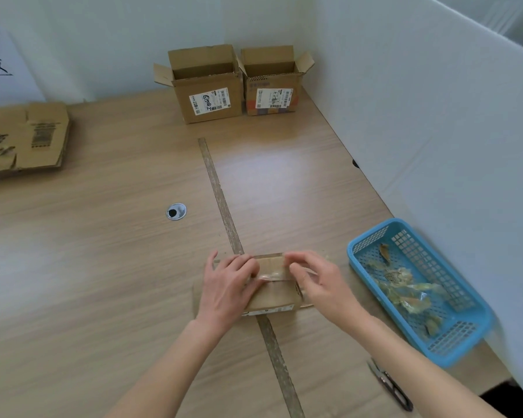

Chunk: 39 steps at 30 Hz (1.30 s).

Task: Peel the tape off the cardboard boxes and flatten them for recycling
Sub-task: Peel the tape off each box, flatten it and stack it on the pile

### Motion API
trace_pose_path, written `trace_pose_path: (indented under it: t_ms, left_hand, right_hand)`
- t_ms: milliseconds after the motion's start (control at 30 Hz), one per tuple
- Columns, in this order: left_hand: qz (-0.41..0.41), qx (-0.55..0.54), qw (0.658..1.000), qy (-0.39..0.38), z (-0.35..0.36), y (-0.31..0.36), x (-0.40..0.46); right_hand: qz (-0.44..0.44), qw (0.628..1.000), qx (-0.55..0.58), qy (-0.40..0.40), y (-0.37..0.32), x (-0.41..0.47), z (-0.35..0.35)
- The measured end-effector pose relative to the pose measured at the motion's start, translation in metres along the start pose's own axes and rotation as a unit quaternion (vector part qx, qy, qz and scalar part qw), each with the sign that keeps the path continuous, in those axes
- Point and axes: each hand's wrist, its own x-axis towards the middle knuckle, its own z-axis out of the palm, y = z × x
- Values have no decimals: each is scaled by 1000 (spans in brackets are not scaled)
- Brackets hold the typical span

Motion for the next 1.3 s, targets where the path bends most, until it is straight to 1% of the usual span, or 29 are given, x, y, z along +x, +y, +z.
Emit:
trace_pose_path:
  t_ms: [33,133,167,233,267,333,367,400,500,600,667,733,833,933,1033,1100,1200,1233,1300]
  left_hand:
    - [-6,-2,1000,-2,1,-1,1]
    - [-7,6,1000,3,4,-4,0]
    - [-4,8,1000,6,4,-4,-1]
    - [-4,7,1000,6,5,-6,-2]
    - [-6,6,1000,5,5,-7,-2]
    - [-13,5,1000,5,5,-8,-2]
    - [-16,5,1000,6,5,-8,-1]
    - [-18,5,1000,6,5,-8,-1]
    - [-12,17,1000,-2,6,-5,1]
    - [-16,21,1000,-11,8,-1,3]
    - [-12,21,1000,-12,8,-2,3]
    - [-4,22,1000,-16,6,-5,4]
    - [6,26,999,-21,4,-4,5]
    - [26,18,999,-20,2,0,4]
    - [47,6,999,-26,0,1,5]
    - [45,-7,998,-32,-1,0,6]
    - [39,-17,998,-53,-1,-2,8]
    - [35,-22,997,-60,0,-3,8]
    - [24,-47,996,-65,1,-5,8]
  right_hand:
    - [15,1000,14,4,1,-4,-4]
    - [-8,989,-145,-17,8,-11,-2]
    - [1,988,-153,-4,6,-11,3]
    - [-4,985,-161,58,1,-10,12]
    - [-27,976,-195,91,1,-9,17]
    - [-93,946,-279,134,2,-9,26]
    - [-117,933,-309,142,3,-10,30]
    - [-124,929,-319,141,4,-11,33]
    - [-104,941,-287,144,7,-11,38]
    - [-69,947,-250,188,5,-7,39]
    - [-41,956,-221,191,3,-5,37]
    - [-11,970,-182,162,4,0,31]
    - [36,990,-114,75,6,12,11]
    - [42,993,-105,-16,6,27,-9]
    - [56,987,-121,-89,6,37,-19]
    - [53,986,-130,-95,6,38,-21]
    - [19,993,-98,-68,0,37,-20]
    - [18,996,-63,-59,-3,37,-18]
    - [41,997,42,-51,-12,38,-13]
